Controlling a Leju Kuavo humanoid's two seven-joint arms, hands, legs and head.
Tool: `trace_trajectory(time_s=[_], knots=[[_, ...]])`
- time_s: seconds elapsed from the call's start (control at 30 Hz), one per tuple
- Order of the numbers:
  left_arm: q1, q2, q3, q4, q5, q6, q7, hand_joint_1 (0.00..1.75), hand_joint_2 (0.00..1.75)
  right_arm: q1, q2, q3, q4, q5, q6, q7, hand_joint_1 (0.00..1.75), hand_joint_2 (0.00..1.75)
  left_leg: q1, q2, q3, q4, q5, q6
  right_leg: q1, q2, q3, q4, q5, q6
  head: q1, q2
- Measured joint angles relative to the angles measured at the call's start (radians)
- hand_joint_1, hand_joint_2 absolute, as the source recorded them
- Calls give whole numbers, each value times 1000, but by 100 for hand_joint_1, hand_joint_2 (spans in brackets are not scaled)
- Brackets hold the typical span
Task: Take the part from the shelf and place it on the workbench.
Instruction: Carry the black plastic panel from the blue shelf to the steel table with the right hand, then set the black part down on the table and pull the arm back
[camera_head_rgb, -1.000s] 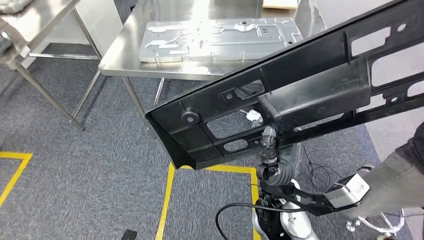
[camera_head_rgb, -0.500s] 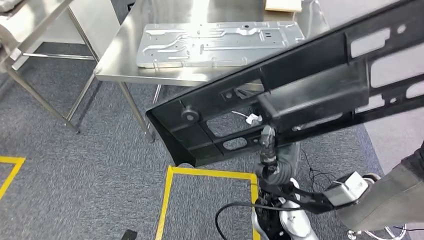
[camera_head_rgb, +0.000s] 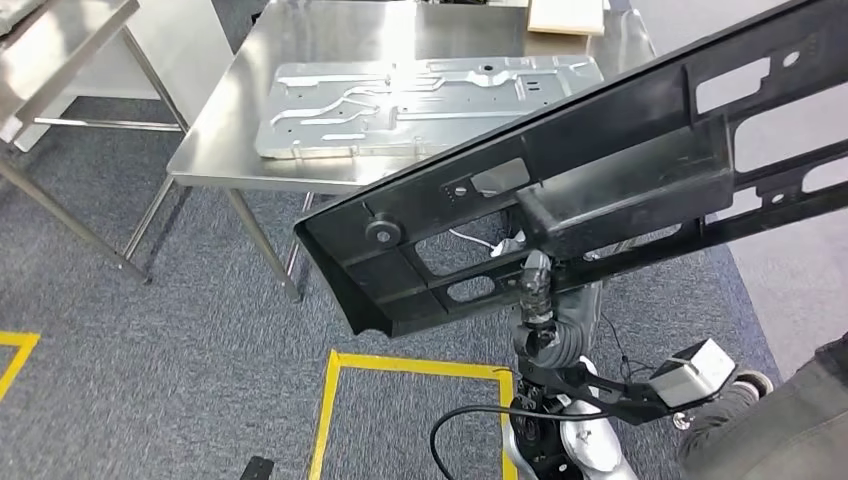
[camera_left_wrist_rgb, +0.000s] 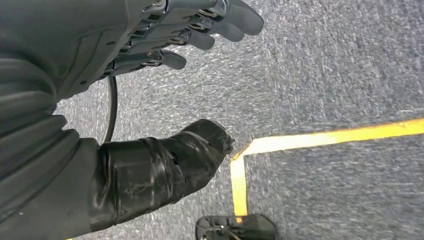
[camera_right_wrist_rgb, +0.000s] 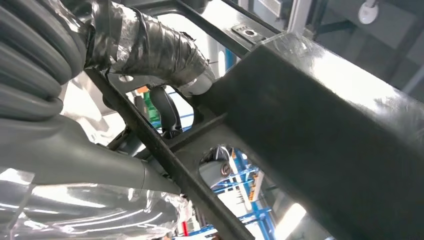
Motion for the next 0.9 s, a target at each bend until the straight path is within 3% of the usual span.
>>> trace_trajectory(time_s=[0.07, 0.13, 0.17, 0.2, 0.23, 0.3, 0.37, 0.5, 0.57, 0.63, 0.67, 0.7, 0.73, 0.8, 0.83, 0.87, 0.9], knots=[[-1, 0, 1, 0, 0, 0, 0, 0, 175, -1, 0, 0, 0, -1, 1, -1, 175, 175, 2, 3, -68, 112, -20, -6, 0, -2, 20, -6, -11, -10, -1, 0], [0, 0, 2, 0, 0, 0, 1, 0, 175, -2, 0, 0, 1, -2, 2, -1, 175, 175, 3, 4, -151, 218, -63, -9, 2, -2, 36, -6, -27, -14, -1, 0], [2, 0, 2, 0, 0, 0, 1, 0, 175, -1, 0, 0, 1, -3, 2, -1, 175, 175, 3, 4, -178, 235, -75, -10, 3, -1, 46, -6, -35, -15, -1, 0], [3, -1, 2, 0, 0, 0, 2, 0, 175, -1, 0, 0, 2, -4, 2, -1, 175, 175, 3, 4, -189, 220, -67, -9, 4, 1, 59, -6, -45, -15, -2, 0], [4, -1, 2, 0, 0, 0, 2, 0, 175, -1, 0, 0, 2, -5, 2, -1, 175, 175, 3, 4, -186, 174, -33, -6, 4, 2, 74, -6, -55, -13, -2, 0], [4, -1, 4, 0, 1, 0, 2, 0, 175, -1, 0, 0, 4, -5, 1, 0, 175, 175, -1, 5, -159, 50, 66, 1, 5, 3, 101, -6, -77, -8, -1, 0], [4, 0, 7, 0, 3, 0, 2, 0, 175, -4, 0, 0, 7, 5, -6, 4, 175, 175, -6, 4, -141, -13, 114, 10, 7, 6, 116, -4, -94, 2, -2, 0], [3, -1, 12, 0, 13, 1, 0, 0, 175, -9, 0, 0, 13, 51, -40, 29, 175, 175, -3, 4, -111, -33, 116, 28, 9, 5, 108, 41, -103, 21, 0, 0], [1, -2, 15, 0, 17, 3, -1, 0, 175, -13, 0, 0, 16, 61, -46, 36, 175, 175, -1, 4, -96, -38, 109, 36, 7, 3, 57, 130, -135, 29, 0, 0], [-1, -2, 18, 0, 19, 4, -1, 0, 175, -15, 0, 0, 21, 71, -55, 41, 175, 175, -2, 3, -86, -38, 96, 40, 4, 2, -17, 229, -180, 36, 0, 0], [-1, -2, 19, 0, 21, 5, -1, 0, 175, -14, 0, 0, 24, 81, -66, 46, 175, 175, -2, 2, -78, -38, 89, 40, 3, 2, -43, 249, -187, 37, 0, 0], [-1, -2, 20, 0, 25, 7, -1, 0, 175, -15, -1, 0, 27, 96, -79, 53, 175, 175, -2, 1, -68, -38, 81, 39, 1, 2, -55, 238, -175, 38, 1, 0], [-2, -2, 23, 0, 31, 8, 3, 0, 175, -16, -1, 0, 30, 115, -94, 64, 175, 175, -2, 0, -56, -38, 72, 37, 0, 2, -52, 199, -140, 37, 1, 0], [-10, -3, 30, 0, 48, 9, 20, 0, 175, -27, -2, 0, 40, 167, -129, 91, 175, 175, -2, -1, -36, -37, 53, 31, 1, 2, -30, 82, -44, 33, 0, 0], [-20, -3, 34, 0, 55, 10, 31, 0, 175, -37, -2, 2, 46, 202, -153, 105, 175, 175, -2, -2, -33, -36, 46, 26, 3, 1, -21, 41, -14, 28, -1, 0], [-31, -3, 38, 0, 61, 10, 41, 0, 175, -47, -2, 3, 53, 238, -181, 117, 175, 175, -2, -3, -32, -34, 42, 20, 6, 1, -18, 17, 2, 22, -3, 0], [-43, -3, 42, 0, 64, 11, 46, 0, 175, -56, -2, 5, 58, 268, -208, 126, 175, 175, -2, -4, -31, -33, 41, 15, 10, 0, -17, 12, -3, 15, -4, 0]])
